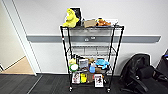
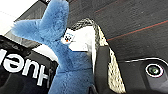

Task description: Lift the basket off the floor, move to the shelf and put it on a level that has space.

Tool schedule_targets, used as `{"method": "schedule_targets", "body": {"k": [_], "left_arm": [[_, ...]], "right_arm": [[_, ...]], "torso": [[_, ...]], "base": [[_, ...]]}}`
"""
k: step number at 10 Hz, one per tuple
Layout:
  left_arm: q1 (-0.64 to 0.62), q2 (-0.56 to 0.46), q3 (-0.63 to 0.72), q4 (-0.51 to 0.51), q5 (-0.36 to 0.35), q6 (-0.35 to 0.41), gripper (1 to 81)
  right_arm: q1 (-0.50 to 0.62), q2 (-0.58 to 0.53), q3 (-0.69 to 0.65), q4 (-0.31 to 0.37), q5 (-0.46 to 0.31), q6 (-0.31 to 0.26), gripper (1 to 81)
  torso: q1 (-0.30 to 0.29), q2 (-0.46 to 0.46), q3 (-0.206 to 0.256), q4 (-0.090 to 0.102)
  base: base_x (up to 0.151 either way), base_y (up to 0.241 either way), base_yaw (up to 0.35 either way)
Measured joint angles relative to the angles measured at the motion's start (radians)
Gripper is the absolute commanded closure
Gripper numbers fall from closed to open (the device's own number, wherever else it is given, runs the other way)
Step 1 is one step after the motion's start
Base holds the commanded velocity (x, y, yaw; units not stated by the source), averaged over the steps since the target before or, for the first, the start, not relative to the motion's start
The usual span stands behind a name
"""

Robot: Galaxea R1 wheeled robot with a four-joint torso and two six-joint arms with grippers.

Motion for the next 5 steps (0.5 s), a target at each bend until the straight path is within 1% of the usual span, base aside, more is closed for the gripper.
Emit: {"method": "schedule_targets", "body": {"k": [5], "left_arm": [[0.0,0.0,0.0,0.0,0.0,0.0,81.1]], "right_arm": [[0.0,0.001,0.0,0.0,0.0,0.0,81.1]], "torso": [[0.0,0.0,0.0,0.0]], "base": [[0.113,0.0,0.0]]}}
